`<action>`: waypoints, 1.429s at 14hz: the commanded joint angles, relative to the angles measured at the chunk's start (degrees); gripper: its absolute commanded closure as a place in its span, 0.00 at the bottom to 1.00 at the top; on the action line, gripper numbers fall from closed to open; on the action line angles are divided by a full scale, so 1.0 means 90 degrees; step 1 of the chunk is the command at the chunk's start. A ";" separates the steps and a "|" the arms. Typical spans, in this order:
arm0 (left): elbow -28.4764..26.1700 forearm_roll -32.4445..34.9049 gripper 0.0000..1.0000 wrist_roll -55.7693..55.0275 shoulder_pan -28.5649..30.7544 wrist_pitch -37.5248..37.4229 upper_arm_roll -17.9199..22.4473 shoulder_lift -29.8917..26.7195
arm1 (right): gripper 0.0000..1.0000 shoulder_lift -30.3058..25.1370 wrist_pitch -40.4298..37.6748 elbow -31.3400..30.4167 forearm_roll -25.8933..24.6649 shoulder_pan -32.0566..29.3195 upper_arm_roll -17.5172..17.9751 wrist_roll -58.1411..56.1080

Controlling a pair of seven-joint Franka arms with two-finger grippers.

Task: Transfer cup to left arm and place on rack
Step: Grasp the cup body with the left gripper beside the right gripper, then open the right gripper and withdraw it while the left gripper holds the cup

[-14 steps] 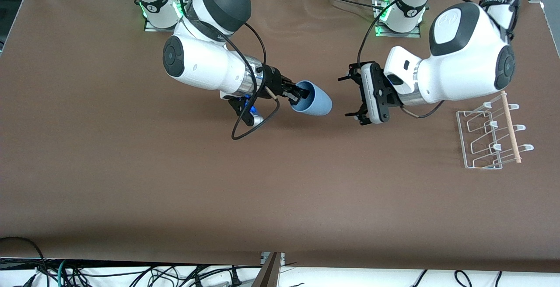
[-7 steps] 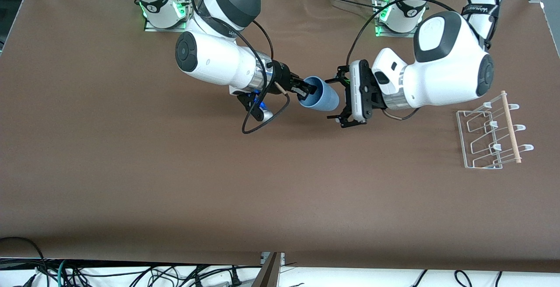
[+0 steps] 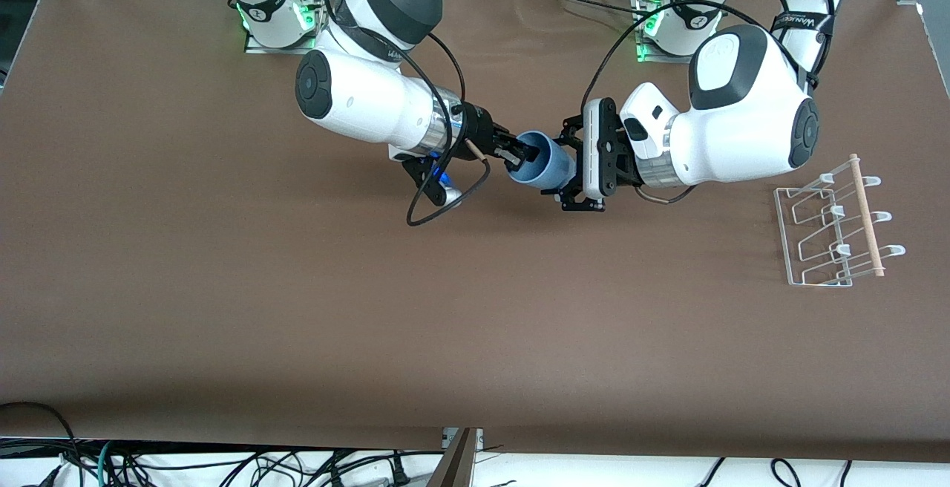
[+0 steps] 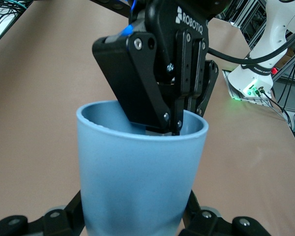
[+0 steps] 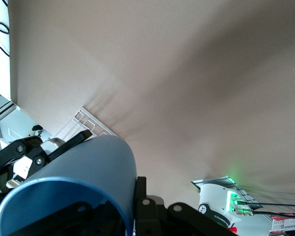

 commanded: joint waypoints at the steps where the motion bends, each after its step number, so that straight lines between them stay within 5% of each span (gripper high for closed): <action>1: -0.0044 -0.0233 1.00 0.0291 -0.0008 -0.0019 -0.0012 -0.0010 | 0.48 -0.0026 0.0071 0.0169 0.0073 -0.0039 0.0010 0.0018; 2: -0.0035 -0.0233 1.00 0.0291 0.0002 -0.0029 -0.0012 -0.0020 | 0.09 -0.0026 0.0080 0.0179 0.0064 -0.0059 -0.0029 -0.0031; 3: -0.0035 -0.0233 1.00 0.0291 0.0011 -0.0039 -0.0012 -0.0020 | 0.01 -0.0045 0.0071 0.0179 0.0044 -0.0088 -0.0058 -0.0070; 8: -0.0025 -0.0155 1.00 0.0194 0.0099 -0.0380 0.0017 -0.0088 | 0.01 -0.0493 -0.0445 0.0267 -0.0053 -0.0682 -0.0059 -0.0382; 10: -0.0005 -0.0048 1.00 0.0174 0.0216 -0.0682 0.0076 -0.0137 | 0.01 -0.0883 -0.0884 0.0257 -0.0568 -0.0937 -0.0175 -0.0626; 16: 0.0044 0.1502 1.00 -0.0263 0.0636 -0.1629 0.0076 -0.0196 | 0.01 -0.1480 -0.3705 0.0257 -0.0640 -0.1485 -0.1950 -0.2995; 20: 0.0063 0.3229 1.00 -0.1287 0.0656 -0.2371 0.0028 -0.0244 | 0.01 -0.1491 -0.3855 0.0257 -0.1048 -0.1485 -0.3016 -0.3780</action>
